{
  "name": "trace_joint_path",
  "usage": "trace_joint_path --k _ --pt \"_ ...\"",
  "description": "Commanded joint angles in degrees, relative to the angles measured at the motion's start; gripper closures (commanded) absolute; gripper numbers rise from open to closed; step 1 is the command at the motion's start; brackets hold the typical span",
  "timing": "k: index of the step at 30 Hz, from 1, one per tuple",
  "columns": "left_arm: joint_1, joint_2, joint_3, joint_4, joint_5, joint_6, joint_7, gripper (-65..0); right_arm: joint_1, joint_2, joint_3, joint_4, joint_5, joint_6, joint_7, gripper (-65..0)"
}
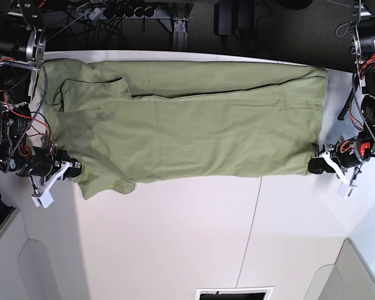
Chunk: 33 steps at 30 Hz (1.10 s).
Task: Layout the t-shirt on the table in an organized manner, then fold the t-shirt properly
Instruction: 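Grasp the folded edge with both grippers and fold it over again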
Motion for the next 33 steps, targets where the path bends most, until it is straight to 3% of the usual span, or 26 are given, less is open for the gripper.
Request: trace_joint_path --k 1,5,12,18,25,26,27,30,31,33 --pt "-0.22 -2.60 -0.39 3.52 -3.23 -0.67 0.57 0.0 0.57 1.49 0.20 3.04 2.78 0.44 -0.02 0.0" --pt "6.36 -7.23 -0.39 13.68 -9.03 -0.67 5.22 0.0 -4.81 3.85 0.31 10.49 5.38 0.42 -1.18 0.0" --pt "15.72 -13.05 -0.39 22.27 -11.02 -0.67 5.73 0.0 -14.08 8.87 0.31 18.78 8.70 0.42 -1.95 0.0" --pt "20.90 -14.71 -0.39 25.09 -10.88 -0.67 8.41 0.0 -20.90 12.24 0.39 23.06 9.16 0.42 -1.90 0.0" --pt "25.88 -14.67 -0.39 26.91 -11.61 -0.67 9.53 0.0 -24.41 12.66 0.46 24.30 9.11 0.33 -1.90 0.0" --pt "26.25 -14.67 -0.39 26.88 -11.80 -0.67 9.55 -2.5 -24.55 12.66 0.46 24.28 9.07 0.20 -2.08 0.0" --pt "26.64 -14.67 -0.39 26.88 -11.87 -0.67 9.53 -10.3 -24.52 12.66 0.46 24.24 8.96 0.17 -2.40 0.0" --pt "26.99 -14.67 -0.39 26.88 -11.98 -0.67 10.08 -34.9 -24.48 12.66 0.46 24.24 9.03 0.17 -2.49 -24.1" --pt "26.99 -14.69 -0.39 26.88 -12.00 -0.67 10.54 -37.7 -24.48 12.66 0.46 24.24 9.03 0.17 -2.40 -29.0" --pt "26.97 -14.69 -1.25 26.88 -13.79 -0.67 10.91 -37.8 -24.48 12.68 0.57 24.26 9.05 0.17 -2.25 -31.0"
